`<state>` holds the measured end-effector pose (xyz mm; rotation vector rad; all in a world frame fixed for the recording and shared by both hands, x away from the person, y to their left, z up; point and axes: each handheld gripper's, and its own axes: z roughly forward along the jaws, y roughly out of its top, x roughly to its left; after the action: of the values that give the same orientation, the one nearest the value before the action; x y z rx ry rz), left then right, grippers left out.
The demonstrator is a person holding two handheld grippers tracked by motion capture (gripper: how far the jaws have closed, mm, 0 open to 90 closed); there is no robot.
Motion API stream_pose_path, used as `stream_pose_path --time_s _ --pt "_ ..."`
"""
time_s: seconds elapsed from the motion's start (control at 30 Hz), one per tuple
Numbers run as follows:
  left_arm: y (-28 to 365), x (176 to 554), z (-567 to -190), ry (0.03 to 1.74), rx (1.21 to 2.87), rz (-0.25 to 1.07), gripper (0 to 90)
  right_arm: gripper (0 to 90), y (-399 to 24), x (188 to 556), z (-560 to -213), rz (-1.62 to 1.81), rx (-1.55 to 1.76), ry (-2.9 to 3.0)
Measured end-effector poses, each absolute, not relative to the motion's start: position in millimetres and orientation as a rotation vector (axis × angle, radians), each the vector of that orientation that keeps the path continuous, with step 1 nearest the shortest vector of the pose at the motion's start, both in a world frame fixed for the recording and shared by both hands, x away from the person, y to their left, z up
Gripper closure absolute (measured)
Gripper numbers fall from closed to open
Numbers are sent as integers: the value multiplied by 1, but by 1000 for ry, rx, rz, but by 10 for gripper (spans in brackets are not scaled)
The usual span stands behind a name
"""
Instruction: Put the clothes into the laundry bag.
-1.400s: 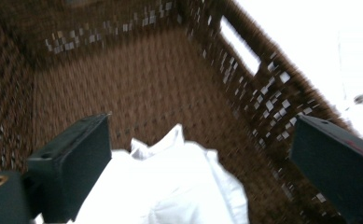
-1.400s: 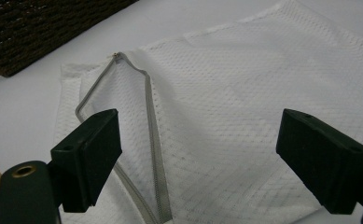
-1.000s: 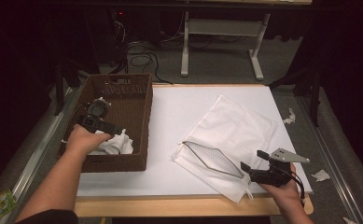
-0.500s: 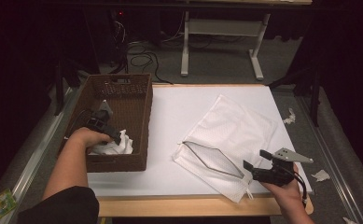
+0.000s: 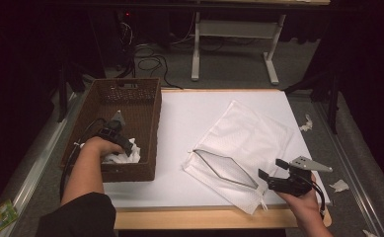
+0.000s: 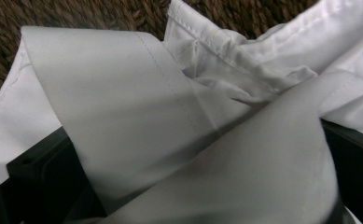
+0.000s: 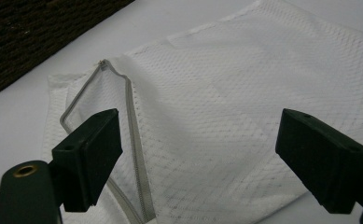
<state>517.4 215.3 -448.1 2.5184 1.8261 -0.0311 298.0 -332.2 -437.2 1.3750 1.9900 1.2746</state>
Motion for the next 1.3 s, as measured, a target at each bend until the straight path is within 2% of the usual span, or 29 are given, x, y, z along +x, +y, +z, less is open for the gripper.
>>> stream_pose_path --time_s 0.2,0.5,1.0,1.17,1.3 --pt "212 514 -449 1835 2527 40 12 153 -337 297 -435 1300 1408 1962" --pt "210 512 -446 1825 2533 59 76 154 -341 297 -435 1315 1420 1947" --pt "203 506 -436 1730 2571 138 368 162 -340 297 -434 1322 1410 1961" --pt "208 506 -432 1737 2496 151 489 164 -339 296 -433 1321 1404 1963" --pt "208 505 -427 1709 2460 178 550 164 -340 296 -433 1326 1400 1960"
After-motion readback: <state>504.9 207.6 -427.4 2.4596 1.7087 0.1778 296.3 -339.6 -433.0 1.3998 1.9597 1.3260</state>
